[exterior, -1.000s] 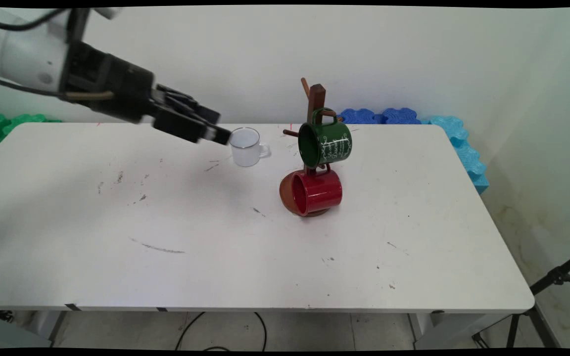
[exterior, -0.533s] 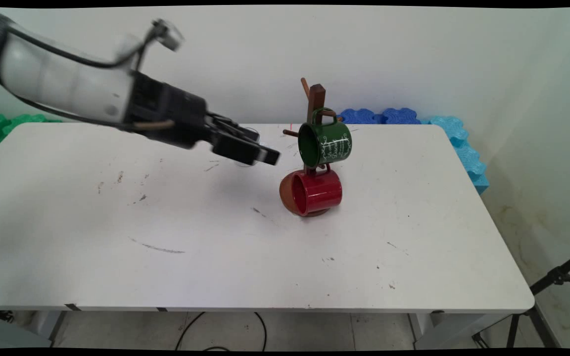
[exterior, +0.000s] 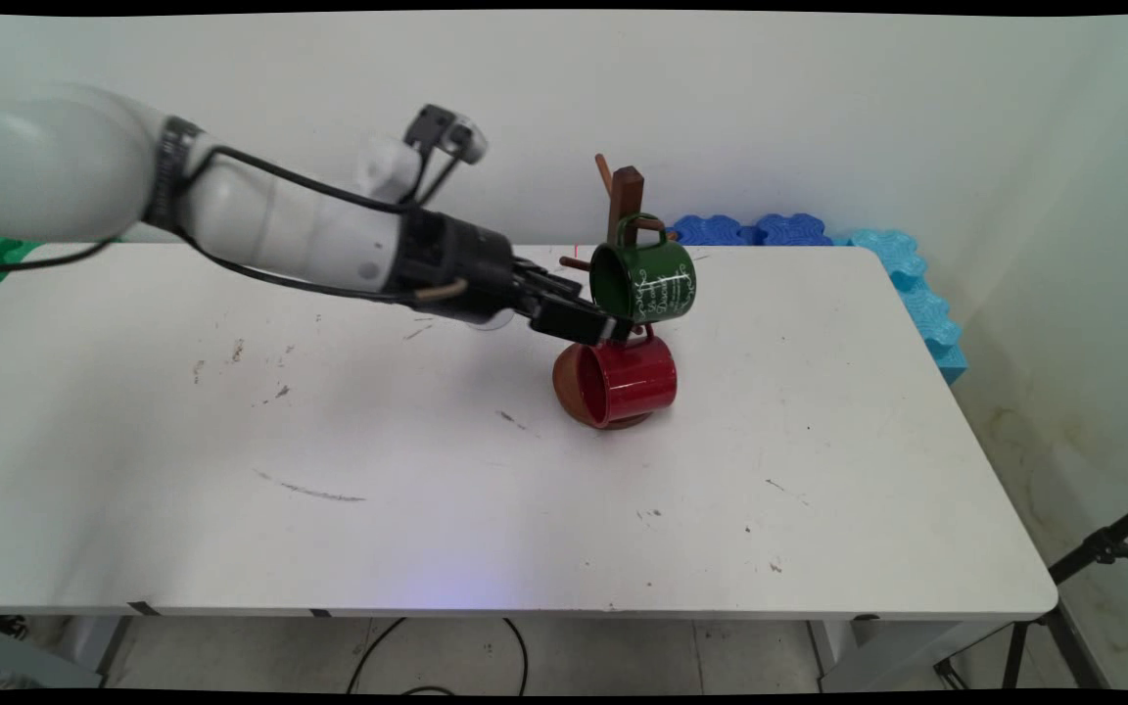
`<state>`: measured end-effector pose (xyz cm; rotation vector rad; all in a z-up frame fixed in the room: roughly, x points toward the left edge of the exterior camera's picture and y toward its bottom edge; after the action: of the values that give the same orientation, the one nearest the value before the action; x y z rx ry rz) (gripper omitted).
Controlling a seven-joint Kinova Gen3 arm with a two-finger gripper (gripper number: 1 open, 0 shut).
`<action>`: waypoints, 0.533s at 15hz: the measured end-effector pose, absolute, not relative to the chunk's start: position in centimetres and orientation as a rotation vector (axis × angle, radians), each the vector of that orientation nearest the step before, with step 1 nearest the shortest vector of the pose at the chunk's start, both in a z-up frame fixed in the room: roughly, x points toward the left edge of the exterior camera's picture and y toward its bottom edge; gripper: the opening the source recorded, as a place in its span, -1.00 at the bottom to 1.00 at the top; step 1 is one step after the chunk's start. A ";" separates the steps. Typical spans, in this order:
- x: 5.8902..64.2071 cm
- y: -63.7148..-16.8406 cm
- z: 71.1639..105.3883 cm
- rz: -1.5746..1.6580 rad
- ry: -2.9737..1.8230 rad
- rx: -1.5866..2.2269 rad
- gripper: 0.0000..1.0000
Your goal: Pick up the green mug from the rack
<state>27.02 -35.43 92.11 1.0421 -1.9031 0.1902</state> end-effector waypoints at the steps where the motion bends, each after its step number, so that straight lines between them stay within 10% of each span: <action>1: 26.8 -35.7 91.8 0.194 -1.900 1.040 1.00; 8: 24.8 -37.3 89.5 0.220 -1.872 1.007 1.00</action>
<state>24.79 -37.33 89.46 1.0074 -1.8718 0.2203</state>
